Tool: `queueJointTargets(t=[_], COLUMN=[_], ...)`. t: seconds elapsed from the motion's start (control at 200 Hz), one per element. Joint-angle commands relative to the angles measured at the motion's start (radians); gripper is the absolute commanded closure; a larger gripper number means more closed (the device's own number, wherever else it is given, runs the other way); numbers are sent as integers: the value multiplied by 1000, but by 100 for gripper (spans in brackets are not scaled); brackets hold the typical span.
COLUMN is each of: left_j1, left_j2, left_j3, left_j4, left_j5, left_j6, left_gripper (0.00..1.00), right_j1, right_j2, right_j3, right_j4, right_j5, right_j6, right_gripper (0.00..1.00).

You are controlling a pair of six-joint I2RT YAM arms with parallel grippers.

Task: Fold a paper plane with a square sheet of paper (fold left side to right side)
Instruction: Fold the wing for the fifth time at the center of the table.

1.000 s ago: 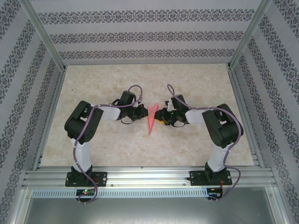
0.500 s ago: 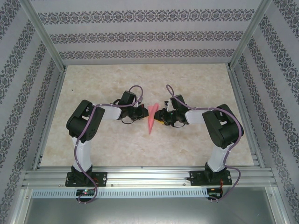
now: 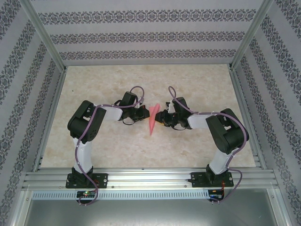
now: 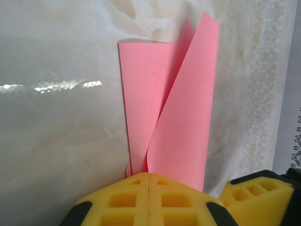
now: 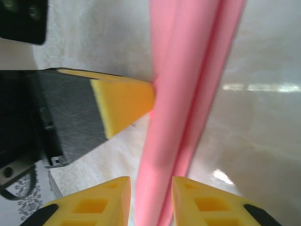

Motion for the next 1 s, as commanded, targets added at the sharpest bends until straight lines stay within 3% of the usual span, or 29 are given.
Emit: queueJointTargets(t=[0.0, 0.994], left_j1=[11, 13], left_j2=[35, 40], left_j3=[27, 55], left_j4=[12, -13], left_j5=[-19, -35], left_j6=[19, 25], left_gripper=[99, 99], right_j1=[18, 31], right_j2=[2, 120], right_j3=[3, 52], right_j4=[100, 138], right_j5=[-26, 6], right_j6=[38, 39], right_gripper=[72, 73])
